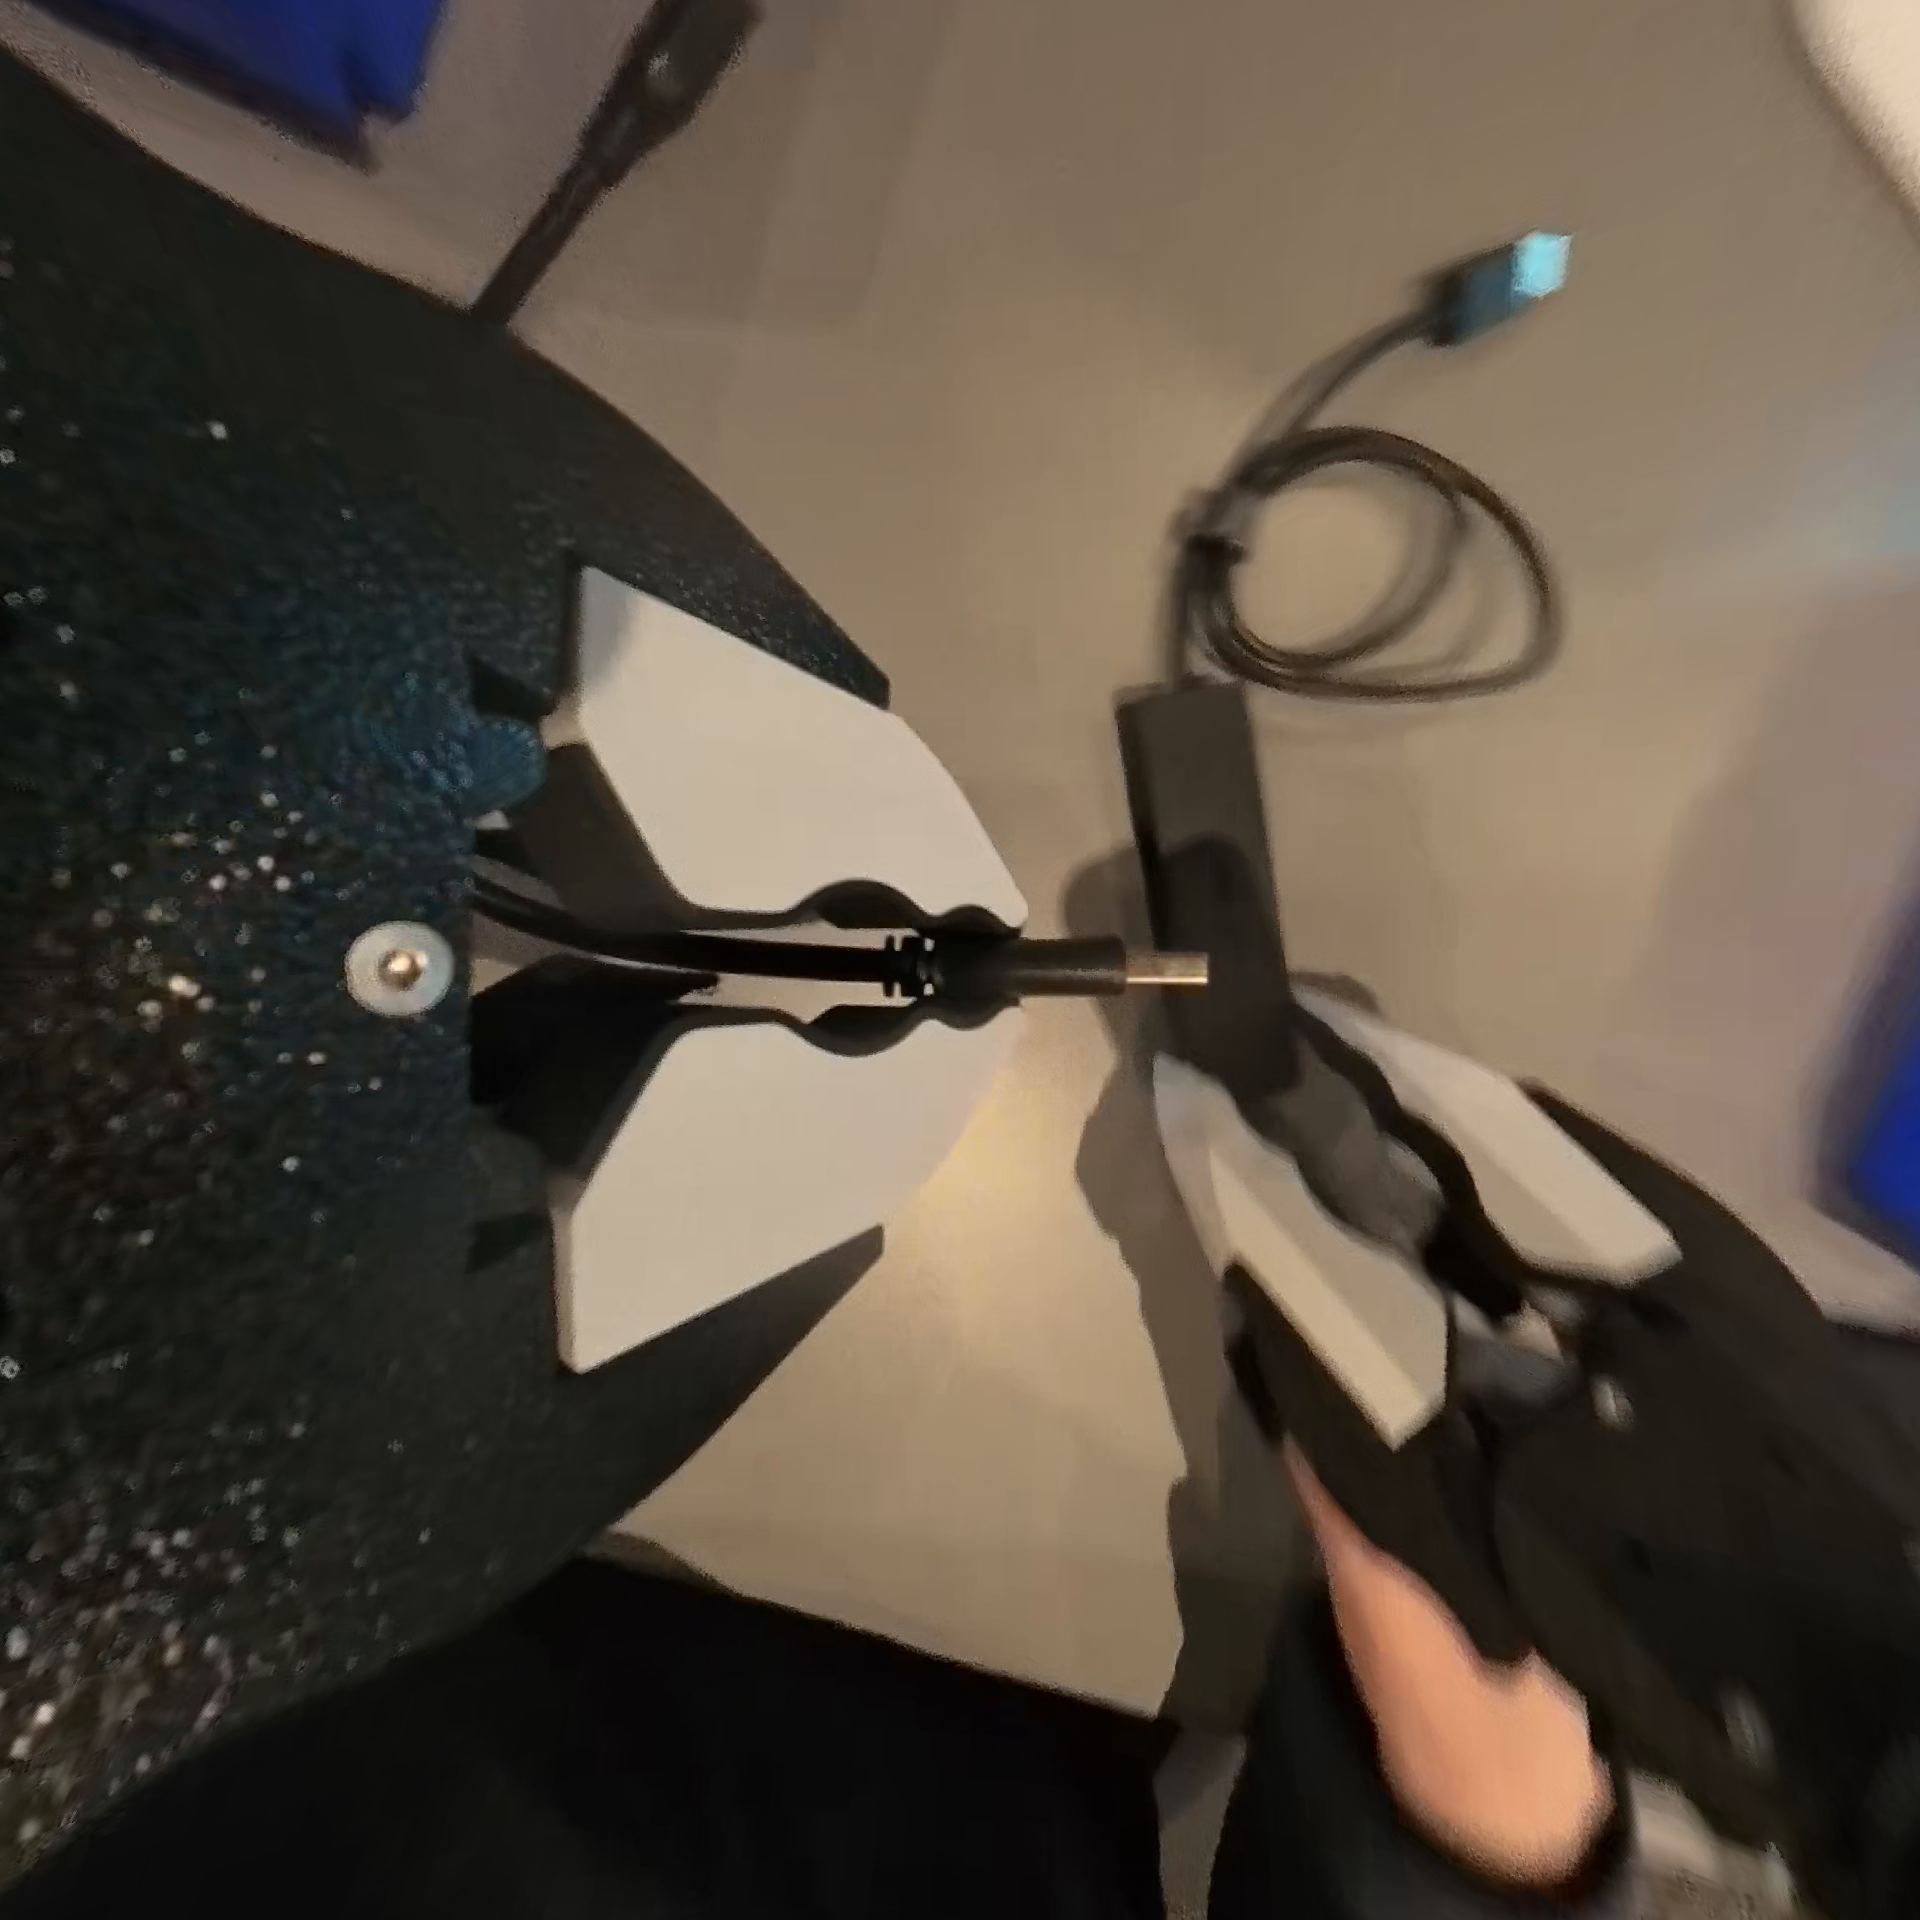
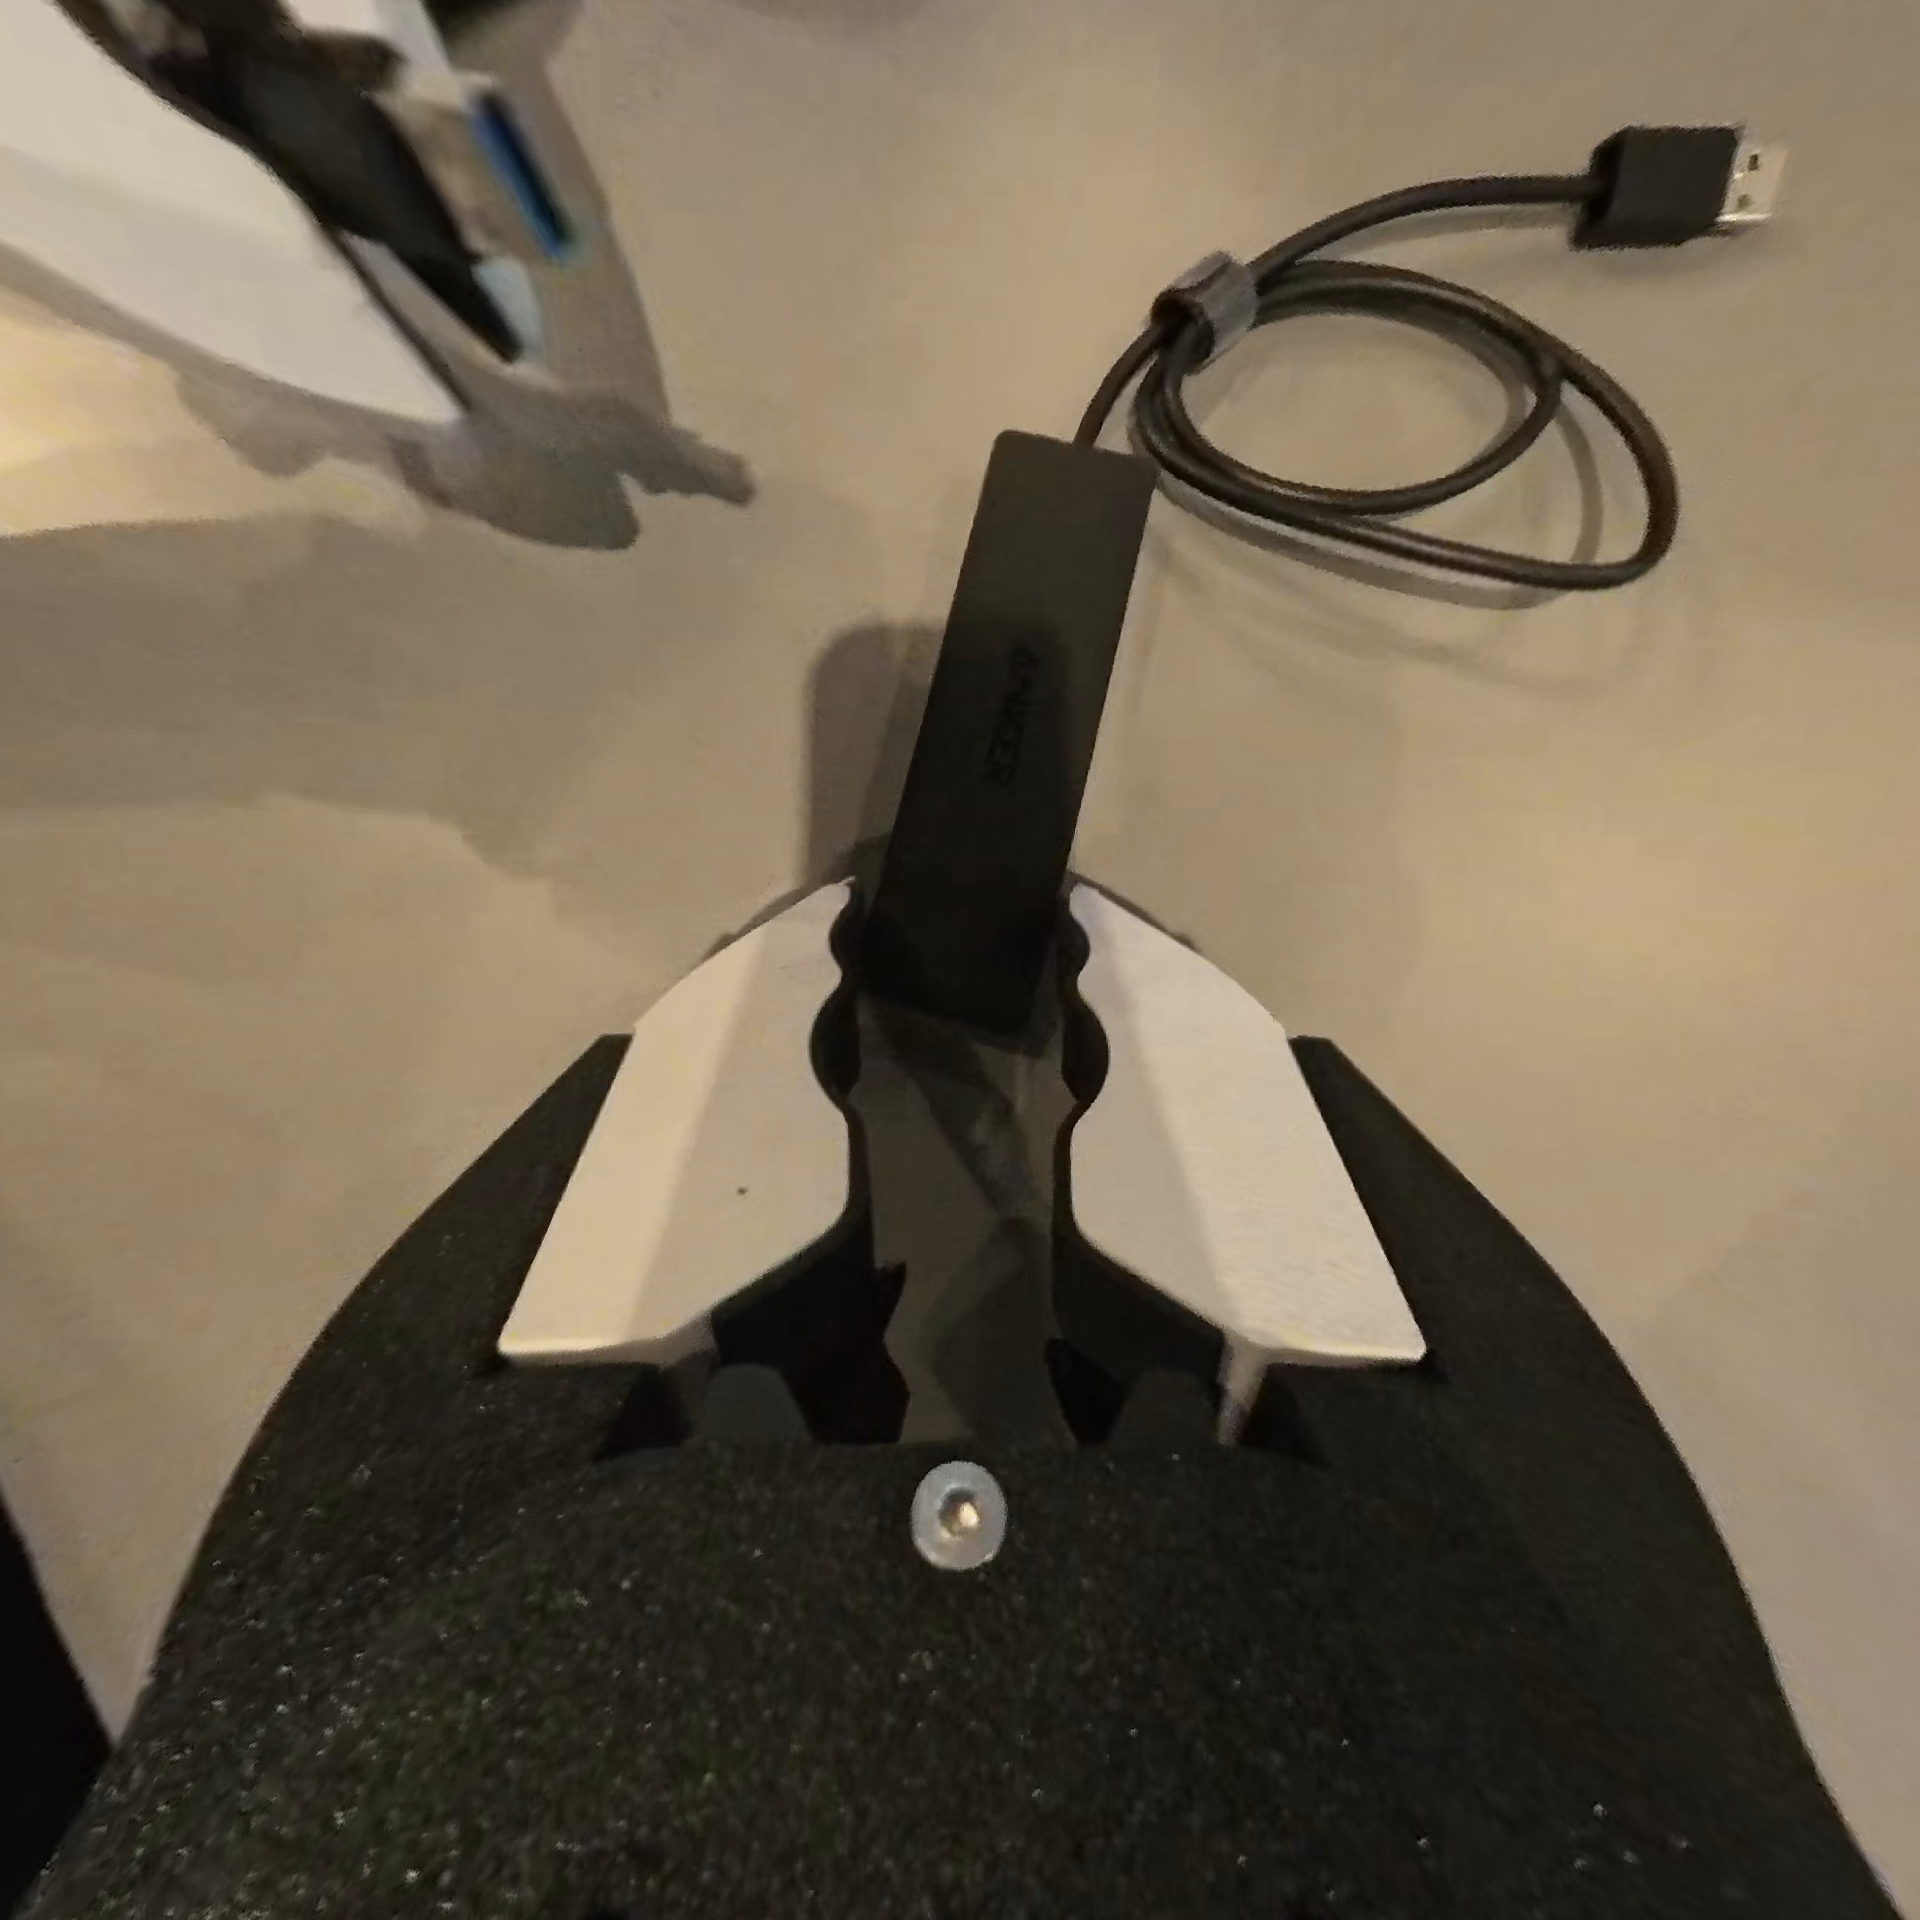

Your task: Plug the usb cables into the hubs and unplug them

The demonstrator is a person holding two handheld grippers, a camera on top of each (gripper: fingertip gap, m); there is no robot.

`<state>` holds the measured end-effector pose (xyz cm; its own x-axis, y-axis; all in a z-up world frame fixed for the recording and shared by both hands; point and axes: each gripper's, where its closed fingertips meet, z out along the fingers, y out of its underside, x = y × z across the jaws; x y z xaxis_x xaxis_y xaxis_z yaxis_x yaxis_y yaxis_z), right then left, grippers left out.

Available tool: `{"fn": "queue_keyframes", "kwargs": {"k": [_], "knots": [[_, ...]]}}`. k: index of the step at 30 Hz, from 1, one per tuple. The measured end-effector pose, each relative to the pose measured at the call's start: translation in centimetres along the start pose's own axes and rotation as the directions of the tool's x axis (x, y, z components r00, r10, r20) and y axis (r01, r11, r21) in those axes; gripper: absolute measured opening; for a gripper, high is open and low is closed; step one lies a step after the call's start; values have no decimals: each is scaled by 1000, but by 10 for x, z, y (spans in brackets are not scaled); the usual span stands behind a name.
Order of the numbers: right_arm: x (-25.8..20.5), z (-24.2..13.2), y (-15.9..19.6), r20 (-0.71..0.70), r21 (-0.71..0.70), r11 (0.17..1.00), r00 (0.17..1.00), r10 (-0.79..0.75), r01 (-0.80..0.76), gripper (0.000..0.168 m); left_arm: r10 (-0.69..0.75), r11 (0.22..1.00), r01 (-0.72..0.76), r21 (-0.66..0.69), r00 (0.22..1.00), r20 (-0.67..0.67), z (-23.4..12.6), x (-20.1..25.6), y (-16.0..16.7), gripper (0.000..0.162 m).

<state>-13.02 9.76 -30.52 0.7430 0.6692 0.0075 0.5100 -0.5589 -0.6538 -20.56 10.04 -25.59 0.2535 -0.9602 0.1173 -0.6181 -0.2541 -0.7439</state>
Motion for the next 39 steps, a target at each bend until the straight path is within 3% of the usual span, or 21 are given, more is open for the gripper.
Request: {"fn": "queue_keyframes", "kwargs": {"k": [7,10,13,20,26,31,32,35,39], "knots": [[22,-32,-32,160,305,927,972,174,-216,33,94,957,-59,284,989,-110,-18,21,-36,9],[31,-44,-38,248,375,874,941,229,-311,33,159,888,-52,456,967,-198,-32,35,-54,9],[37,-49,-39,277,407,845,928,249,-348,32,153,860,-1,510,954,-256,-39,38,-61,9],[41,-47,-36,276,407,838,924,265,-362,32,74,907,43,420,964,-257,-26,34,-58,9],[45,-50,-37,339,424,793,888,310,-438,32,-199,920,296,258,918,-344,-2,35,-52,9],[48,-53,-37,355,435,775,878,320,-458,32,-263,912,360,197,882,-391,14,43,-48,9],[48,-56,-38,358,460,773,888,290,-438,0,-261,914,357,192,881,-394,15,44,-47,9],[53,-65,-41,373,491,737,877,305,-465,0,-252,916,352,193,878,-406,18,47,-49,9],[51,-57,-32,364,432,786,883,296,-442,0,-254,916,351,195,882,-397,17,44,-48,9]]}}
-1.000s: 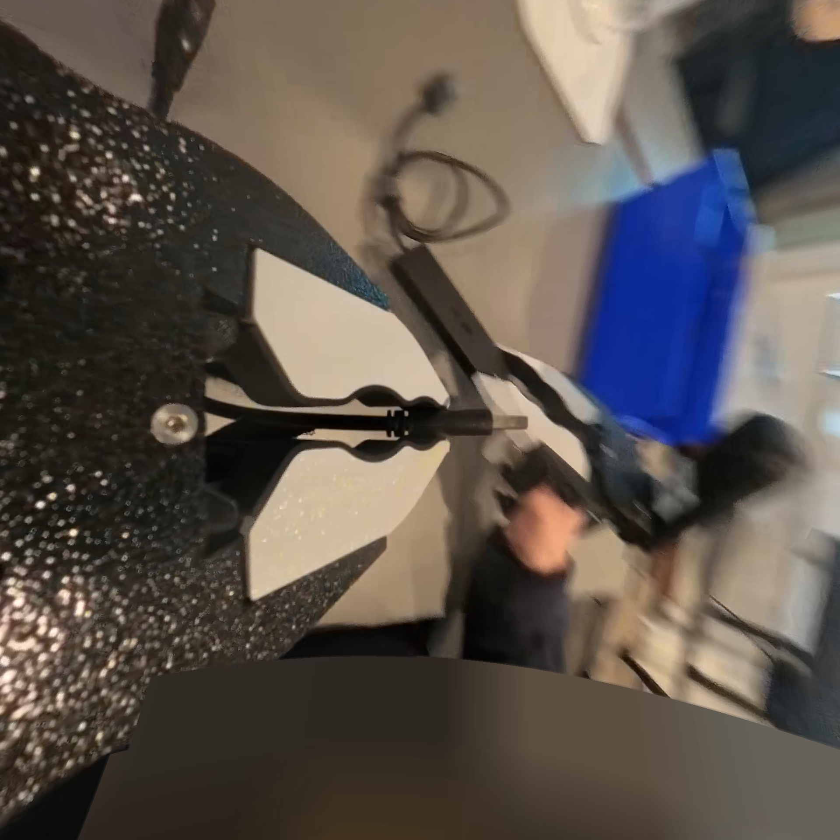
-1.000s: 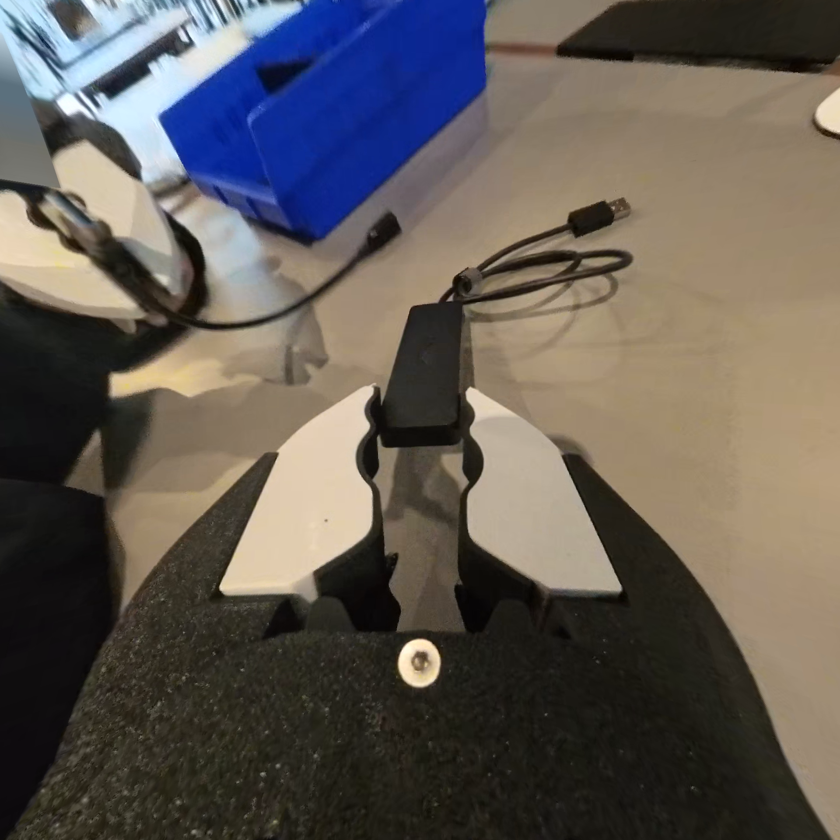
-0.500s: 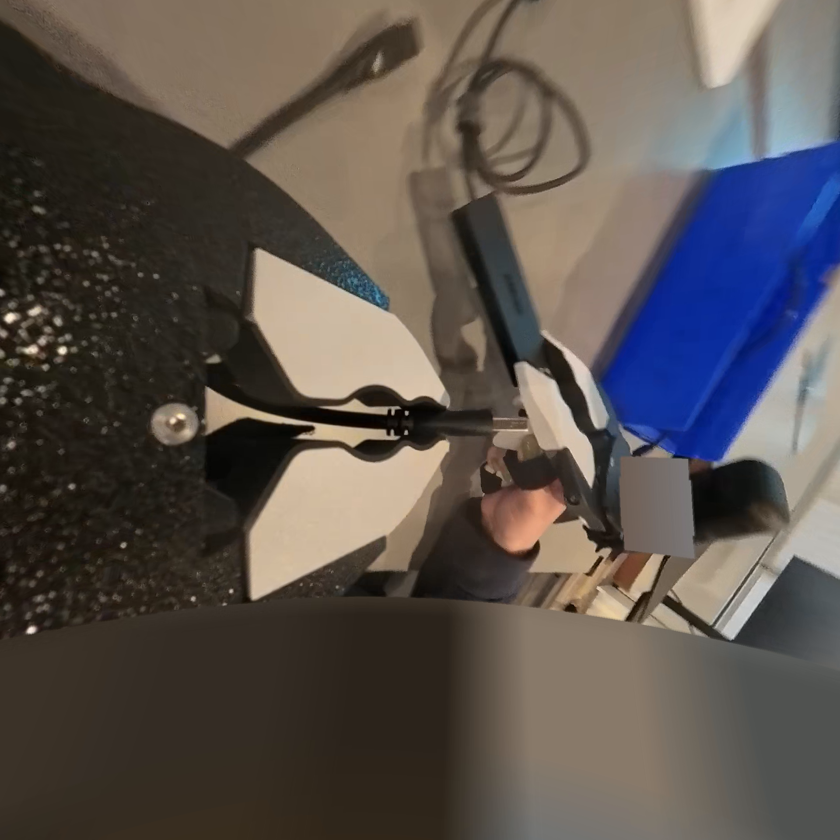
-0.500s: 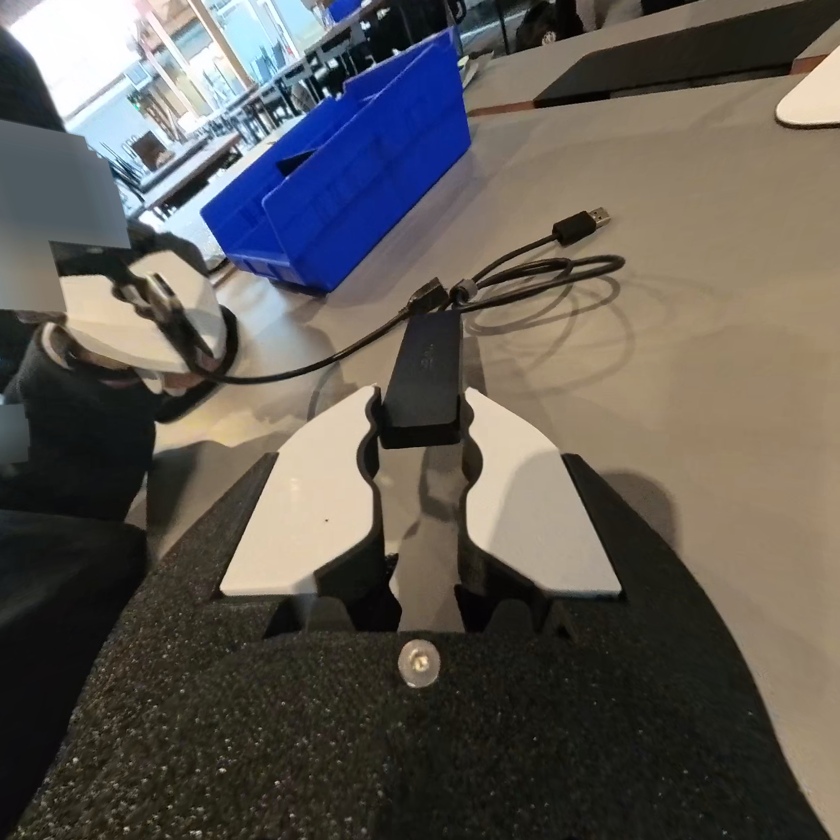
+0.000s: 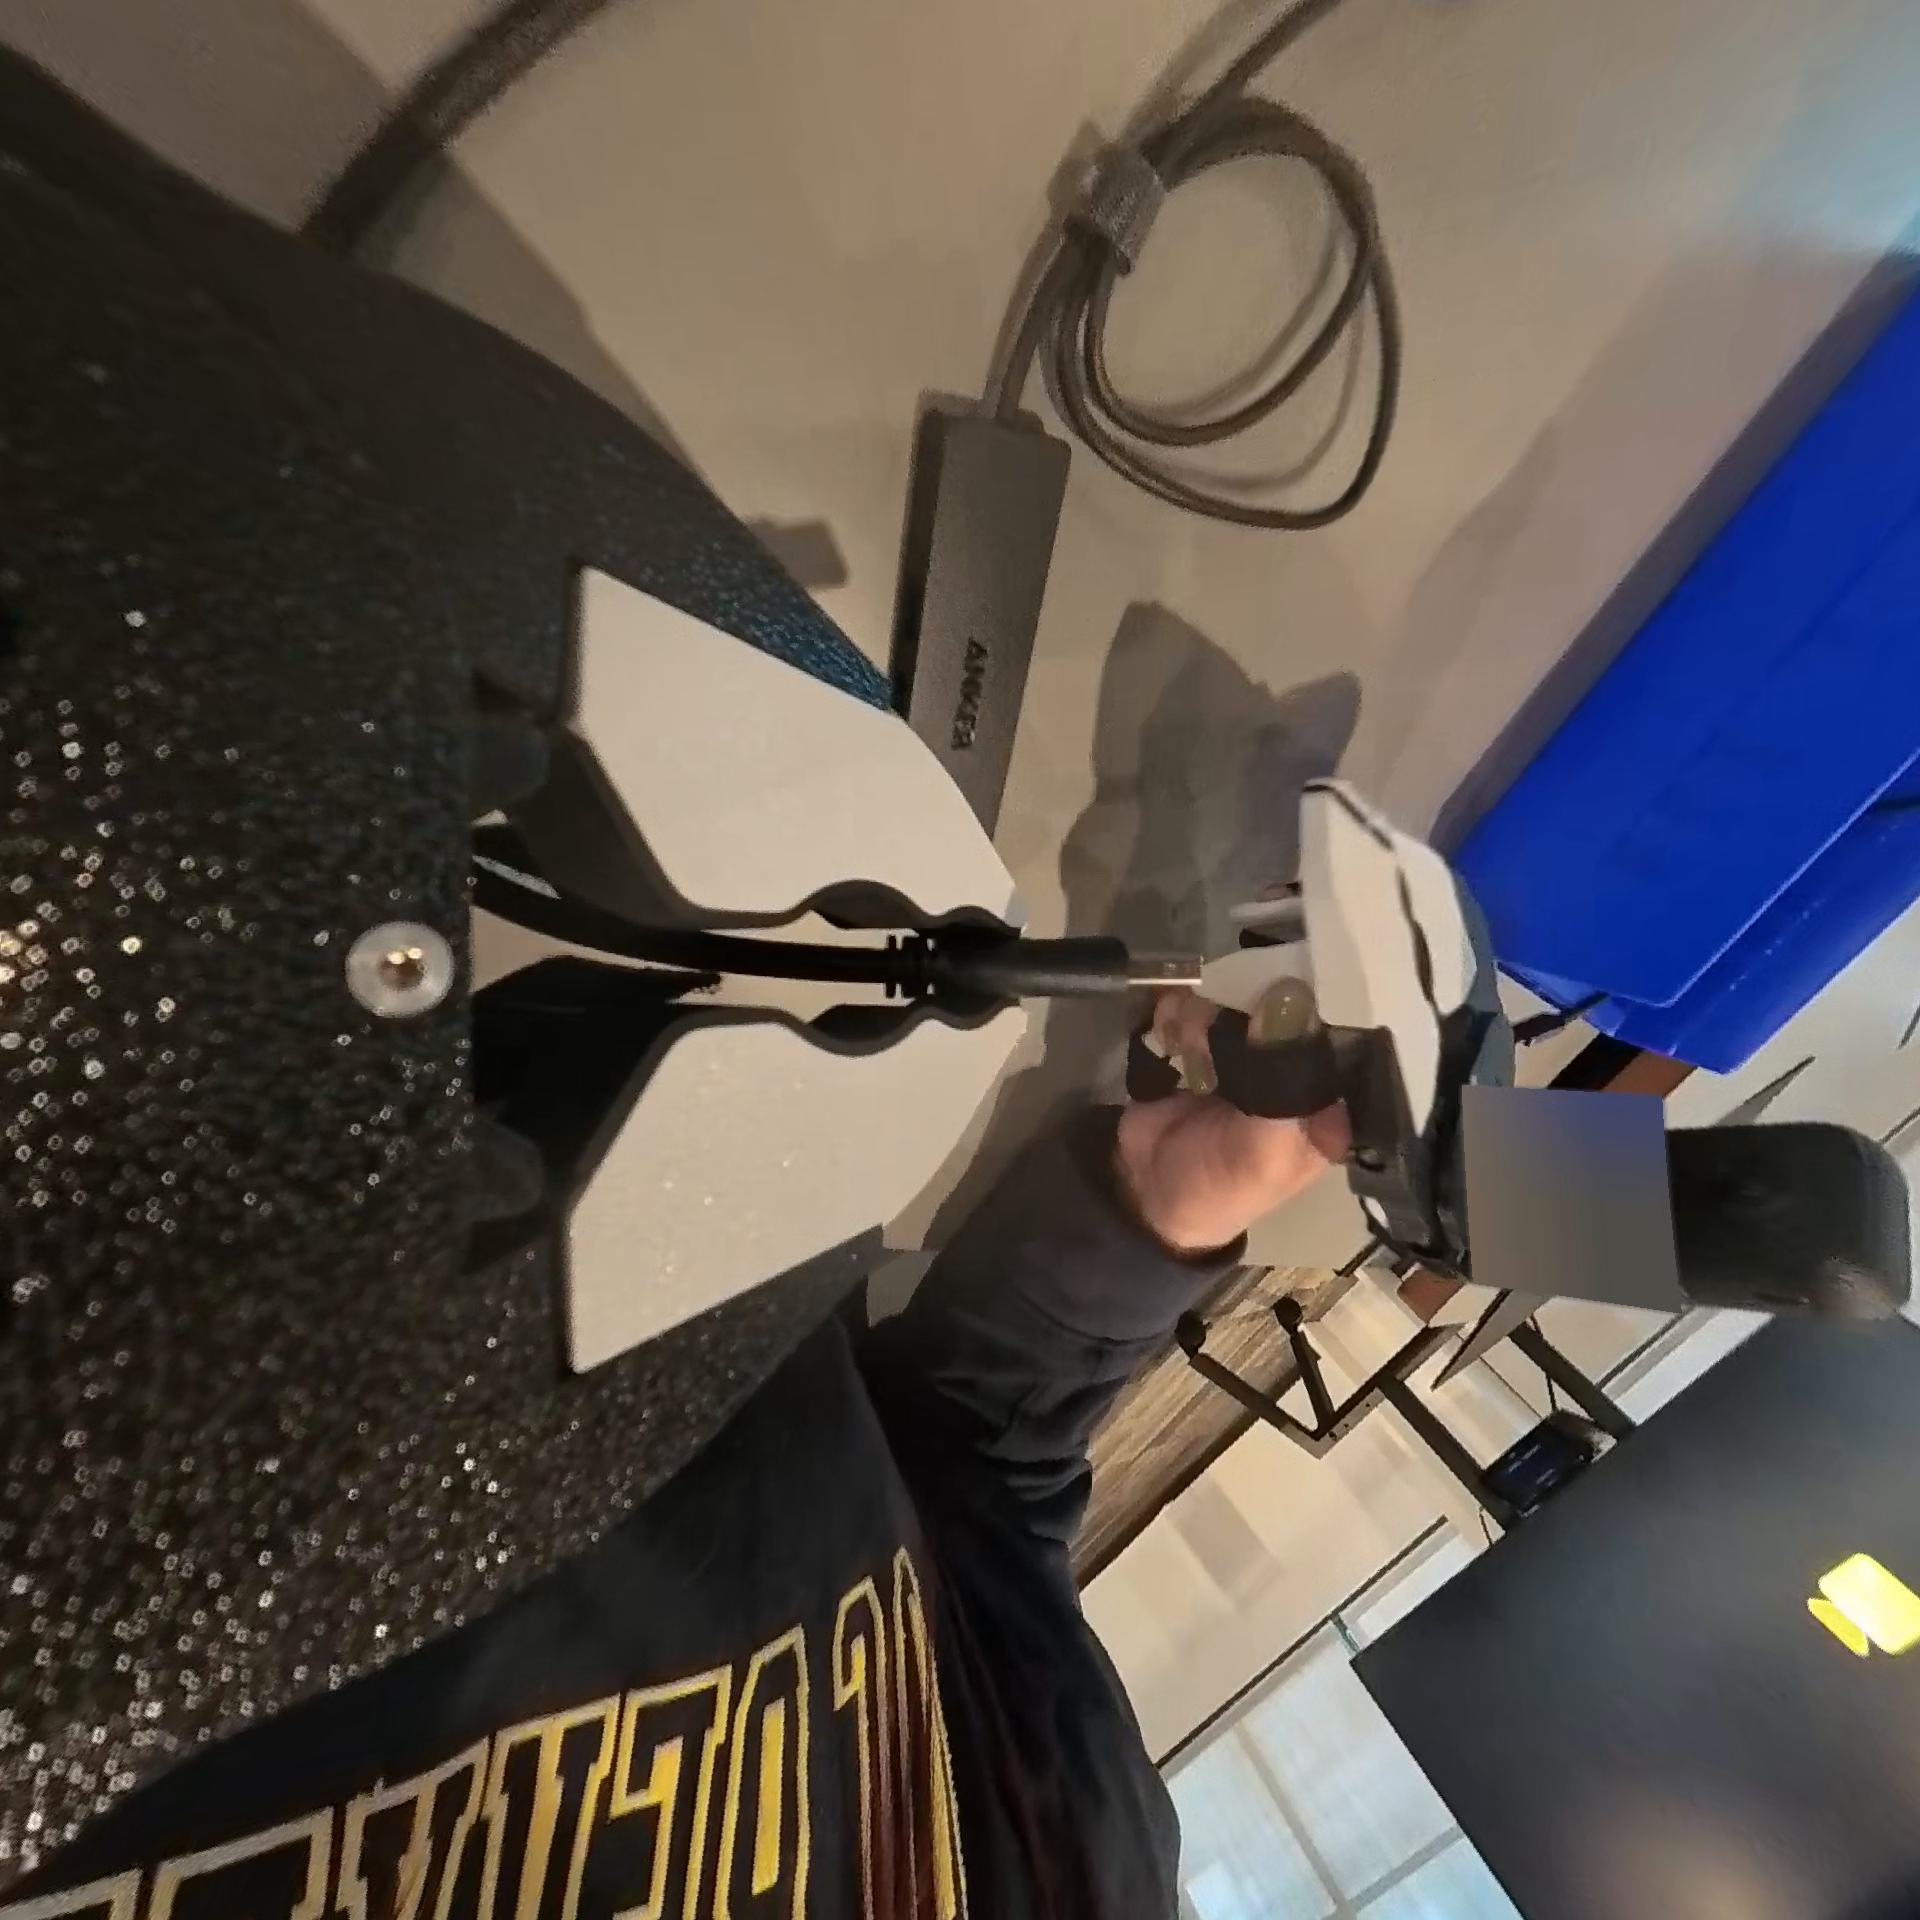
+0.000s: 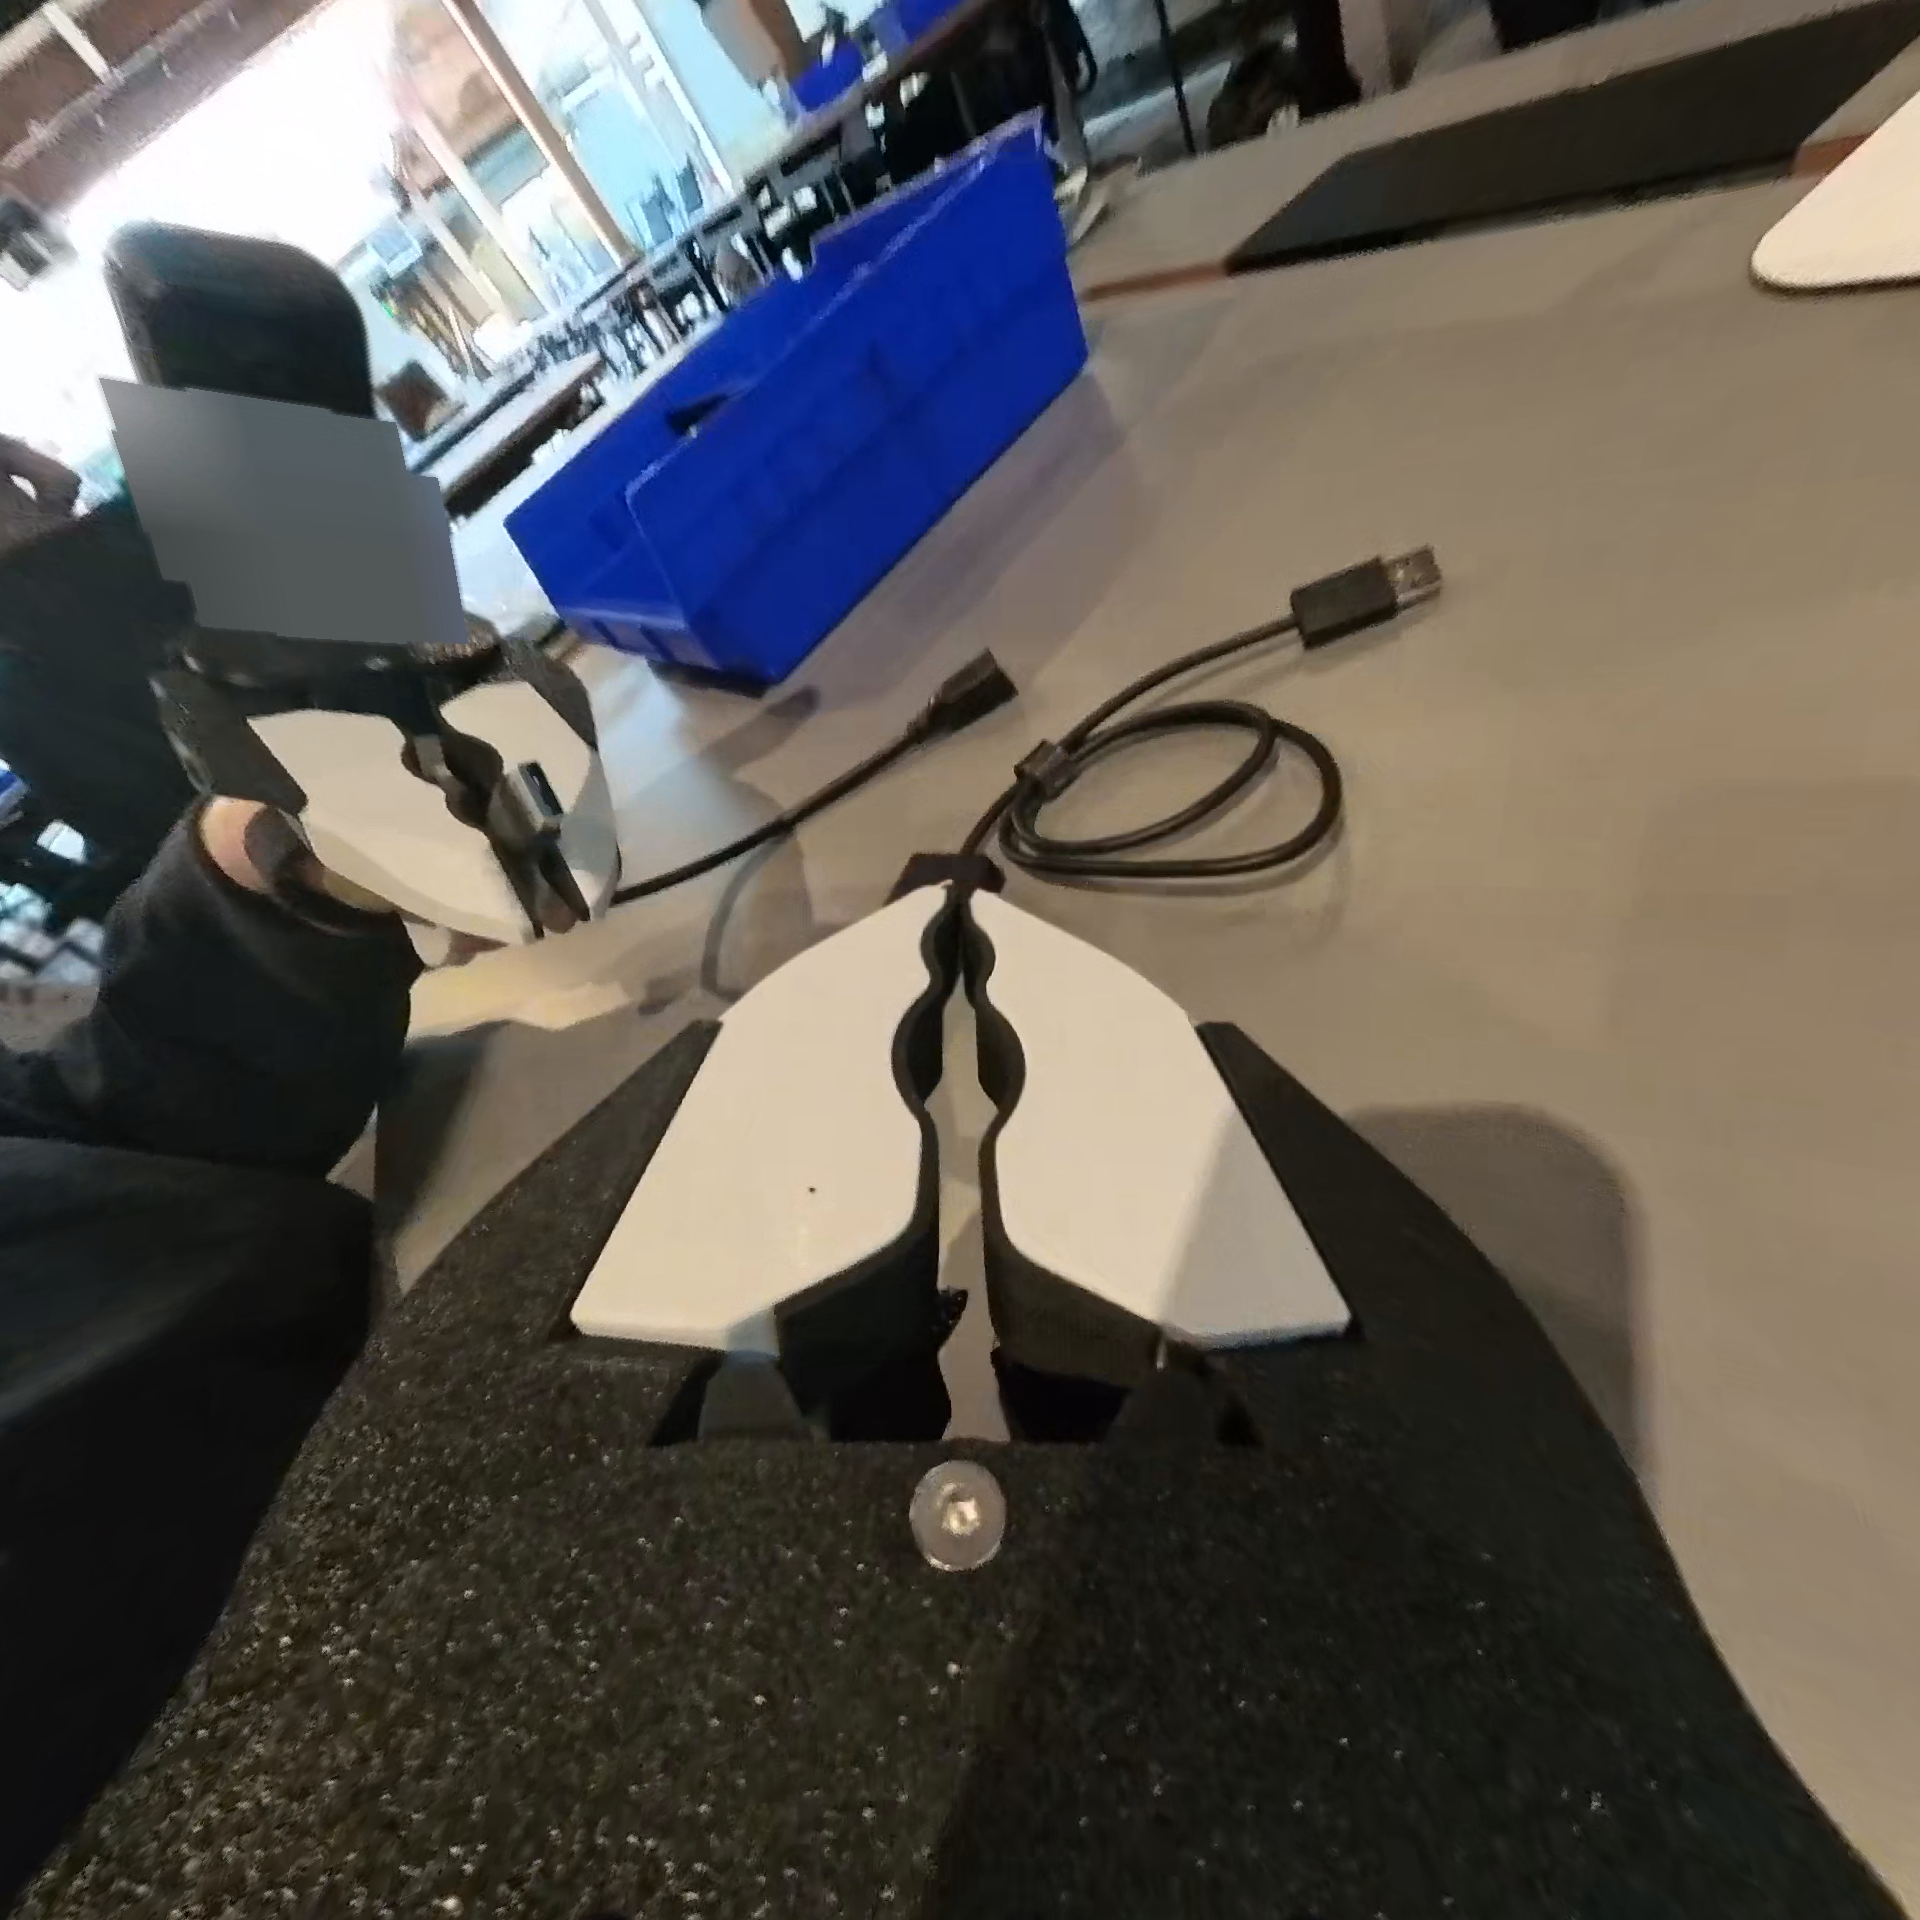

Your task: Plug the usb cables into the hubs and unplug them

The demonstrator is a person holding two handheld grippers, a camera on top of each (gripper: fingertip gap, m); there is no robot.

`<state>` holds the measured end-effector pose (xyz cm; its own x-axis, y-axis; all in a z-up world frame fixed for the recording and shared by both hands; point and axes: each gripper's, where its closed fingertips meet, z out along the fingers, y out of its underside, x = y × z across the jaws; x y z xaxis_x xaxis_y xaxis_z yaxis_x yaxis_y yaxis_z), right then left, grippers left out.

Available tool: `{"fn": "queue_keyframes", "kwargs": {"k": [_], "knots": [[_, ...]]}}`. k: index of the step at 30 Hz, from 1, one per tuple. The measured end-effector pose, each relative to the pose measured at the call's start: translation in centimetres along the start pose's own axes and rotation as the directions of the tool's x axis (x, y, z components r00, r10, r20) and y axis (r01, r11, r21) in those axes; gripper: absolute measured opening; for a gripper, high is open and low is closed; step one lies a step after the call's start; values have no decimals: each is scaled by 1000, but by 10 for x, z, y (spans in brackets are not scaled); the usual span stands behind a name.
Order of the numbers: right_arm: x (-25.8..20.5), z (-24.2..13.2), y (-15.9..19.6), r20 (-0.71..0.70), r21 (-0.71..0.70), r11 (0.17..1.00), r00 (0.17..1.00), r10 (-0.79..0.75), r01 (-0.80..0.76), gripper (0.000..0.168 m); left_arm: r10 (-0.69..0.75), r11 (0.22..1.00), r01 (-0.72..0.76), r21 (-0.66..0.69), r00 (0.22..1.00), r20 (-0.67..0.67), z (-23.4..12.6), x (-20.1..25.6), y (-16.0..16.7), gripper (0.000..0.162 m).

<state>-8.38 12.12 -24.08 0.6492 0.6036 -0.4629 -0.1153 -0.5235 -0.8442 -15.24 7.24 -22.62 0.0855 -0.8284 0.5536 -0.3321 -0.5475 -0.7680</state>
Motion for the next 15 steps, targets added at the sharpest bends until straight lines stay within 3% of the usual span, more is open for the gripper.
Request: {"fn": "queue_keyframes", "kwargs": {"k": [3,6,9,15], "knots": [[-3,7,11,4,-80,996,999,-45,45,0,6,1000,-5,-17,998,58,-7,-7,3,9],[-15,17,27,12,-192,976,995,-100,101,42,20,1000,-17,-26,991,134,-16,-15,5,9],[-29,27,51,-22,-309,938,984,-175,160,62,30,999,-24,-31,981,193,-27,-20,8,9],[-30,36,79,-190,-456,853,909,-371,254,73,35,998,-25,-51,976,215,-31,-20,15,9]]}}
